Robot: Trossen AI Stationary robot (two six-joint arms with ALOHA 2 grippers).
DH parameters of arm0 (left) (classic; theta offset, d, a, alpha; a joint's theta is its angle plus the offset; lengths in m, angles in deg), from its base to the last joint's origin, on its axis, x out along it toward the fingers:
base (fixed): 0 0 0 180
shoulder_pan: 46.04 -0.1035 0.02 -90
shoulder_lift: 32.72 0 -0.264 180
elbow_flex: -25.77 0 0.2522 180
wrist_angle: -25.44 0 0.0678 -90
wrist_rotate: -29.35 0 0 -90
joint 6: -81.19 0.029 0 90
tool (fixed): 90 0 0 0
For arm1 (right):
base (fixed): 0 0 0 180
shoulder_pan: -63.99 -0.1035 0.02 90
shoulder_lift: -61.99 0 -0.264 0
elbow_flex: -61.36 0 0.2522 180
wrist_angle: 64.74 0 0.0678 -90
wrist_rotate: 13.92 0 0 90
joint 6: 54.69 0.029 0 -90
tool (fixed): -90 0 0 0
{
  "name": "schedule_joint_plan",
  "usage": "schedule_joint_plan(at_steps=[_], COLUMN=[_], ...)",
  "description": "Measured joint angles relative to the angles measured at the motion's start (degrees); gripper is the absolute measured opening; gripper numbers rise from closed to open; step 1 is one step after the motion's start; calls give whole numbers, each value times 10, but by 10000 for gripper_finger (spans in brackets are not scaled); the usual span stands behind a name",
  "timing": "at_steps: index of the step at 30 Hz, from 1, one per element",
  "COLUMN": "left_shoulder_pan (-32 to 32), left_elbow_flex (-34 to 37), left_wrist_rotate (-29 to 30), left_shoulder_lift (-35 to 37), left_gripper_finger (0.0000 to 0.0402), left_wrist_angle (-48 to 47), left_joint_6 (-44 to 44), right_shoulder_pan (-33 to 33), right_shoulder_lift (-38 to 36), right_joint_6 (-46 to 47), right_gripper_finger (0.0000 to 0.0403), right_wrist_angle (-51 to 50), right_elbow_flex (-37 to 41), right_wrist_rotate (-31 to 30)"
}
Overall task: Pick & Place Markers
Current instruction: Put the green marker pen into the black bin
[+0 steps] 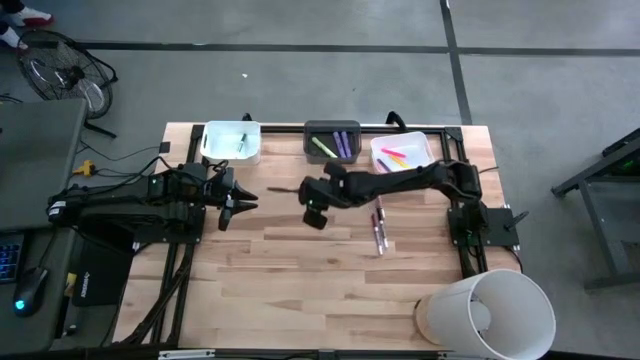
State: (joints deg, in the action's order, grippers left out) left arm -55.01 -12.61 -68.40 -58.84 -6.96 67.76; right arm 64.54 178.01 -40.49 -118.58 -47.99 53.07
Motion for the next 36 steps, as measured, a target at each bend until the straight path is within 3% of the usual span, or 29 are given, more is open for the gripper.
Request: schedule_joint_plan(at_steps=[11,18,36], left_shoulder_pan=[0,0,0], left_elbow_flex=[0,0,0], left_wrist_rotate=[0,0,-2], left_shoulder_lift=[0,0,0], left_gripper_finger=[113,113,113], left_wrist_angle=[0,0,0], left_joint_6=[-4,-6,-15], right_shoulder_pan=[68,117,264], right_shoulder_lift=[-3,-3,-2], right_joint_6=[-86,-91,49], right_gripper_finger=[73,73,73], right_wrist_angle=[6,42,123], right_elbow_flex=[0,0,0], right_wrist_rotate=[-11,-15,60])
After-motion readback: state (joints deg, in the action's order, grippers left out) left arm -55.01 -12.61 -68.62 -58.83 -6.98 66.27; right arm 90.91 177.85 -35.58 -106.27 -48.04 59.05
